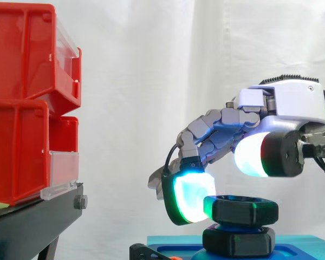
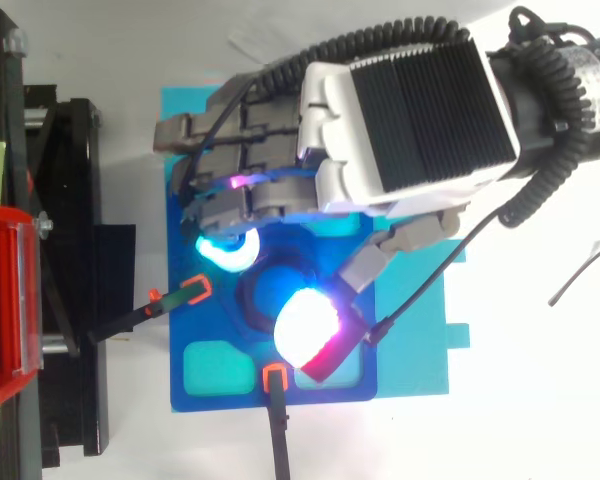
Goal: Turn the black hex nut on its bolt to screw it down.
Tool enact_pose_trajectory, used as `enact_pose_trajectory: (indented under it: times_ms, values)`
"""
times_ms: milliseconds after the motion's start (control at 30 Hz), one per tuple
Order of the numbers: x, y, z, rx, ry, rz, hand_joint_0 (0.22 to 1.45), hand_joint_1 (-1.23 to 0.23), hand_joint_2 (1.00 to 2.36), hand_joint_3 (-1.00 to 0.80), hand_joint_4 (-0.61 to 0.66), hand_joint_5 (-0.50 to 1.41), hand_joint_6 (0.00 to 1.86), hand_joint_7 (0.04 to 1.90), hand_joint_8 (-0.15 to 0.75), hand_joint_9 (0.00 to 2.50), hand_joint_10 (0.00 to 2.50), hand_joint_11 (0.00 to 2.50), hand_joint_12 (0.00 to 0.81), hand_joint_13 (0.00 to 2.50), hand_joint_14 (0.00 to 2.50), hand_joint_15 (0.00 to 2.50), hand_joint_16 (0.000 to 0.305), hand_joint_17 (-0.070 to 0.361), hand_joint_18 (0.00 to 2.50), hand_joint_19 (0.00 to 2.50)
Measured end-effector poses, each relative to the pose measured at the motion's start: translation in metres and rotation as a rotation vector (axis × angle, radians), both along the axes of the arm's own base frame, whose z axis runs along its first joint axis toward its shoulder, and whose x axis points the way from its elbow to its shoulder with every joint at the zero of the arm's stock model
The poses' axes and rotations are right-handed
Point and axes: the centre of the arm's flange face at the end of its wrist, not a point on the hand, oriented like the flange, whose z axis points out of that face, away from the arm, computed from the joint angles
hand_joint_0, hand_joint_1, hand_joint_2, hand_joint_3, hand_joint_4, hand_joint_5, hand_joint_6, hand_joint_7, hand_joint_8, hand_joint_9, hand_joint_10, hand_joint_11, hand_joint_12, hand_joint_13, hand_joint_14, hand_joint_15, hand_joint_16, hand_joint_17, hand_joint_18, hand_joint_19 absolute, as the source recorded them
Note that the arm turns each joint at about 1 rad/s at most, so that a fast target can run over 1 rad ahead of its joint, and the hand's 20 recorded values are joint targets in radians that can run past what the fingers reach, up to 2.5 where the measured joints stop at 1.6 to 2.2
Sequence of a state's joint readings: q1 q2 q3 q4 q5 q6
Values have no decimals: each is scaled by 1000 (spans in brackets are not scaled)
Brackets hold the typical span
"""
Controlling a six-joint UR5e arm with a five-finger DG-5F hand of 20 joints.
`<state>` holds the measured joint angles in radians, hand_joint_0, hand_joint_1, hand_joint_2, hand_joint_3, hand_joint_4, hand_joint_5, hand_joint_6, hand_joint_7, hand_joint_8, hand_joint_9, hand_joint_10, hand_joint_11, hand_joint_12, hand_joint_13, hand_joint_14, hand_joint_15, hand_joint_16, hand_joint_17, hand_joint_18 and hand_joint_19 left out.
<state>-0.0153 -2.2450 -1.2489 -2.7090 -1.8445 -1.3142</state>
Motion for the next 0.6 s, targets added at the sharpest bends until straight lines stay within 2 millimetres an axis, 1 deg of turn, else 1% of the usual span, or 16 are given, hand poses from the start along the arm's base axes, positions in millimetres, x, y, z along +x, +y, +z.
enact_pose_trajectory:
  times_ms: [133,200,267,333,367,467,500,600]
  values:
    - [-2,-9,1,5,-3,13,468,-252,1000,-500,281,-129,774,1029,302,597,10,298,374,503,3,80,61,138,561,415]
    - [-3,-10,1,11,-5,20,469,-252,1000,-500,272,-126,754,1050,302,599,10,299,374,503,3,80,61,138,561,423]
    - [-2,-9,3,18,-12,28,469,-251,1000,-500,268,-124,749,1042,302,599,10,299,375,503,3,79,61,138,560,415]
    - [0,-7,4,22,-25,32,470,-251,1000,-500,268,-118,713,1074,303,598,10,298,375,502,4,82,61,138,557,423]
    - [1,-5,5,23,-31,34,471,-248,1000,-500,278,-111,677,1125,301,596,11,307,373,499,3,86,61,137,557,424]
    - [4,0,8,24,-58,40,472,-245,1000,-500,283,-106,646,1150,300,596,13,303,373,500,1,83,61,137,556,423]
    - [5,1,9,24,-63,41,472,-244,1000,-500,277,-101,619,1192,300,594,11,310,373,499,3,82,61,137,556,416]
    - [9,8,11,23,-91,48,473,-241,1000,-500,279,-94,577,1242,298,587,13,296,372,497,3,83,61,137,554,425]
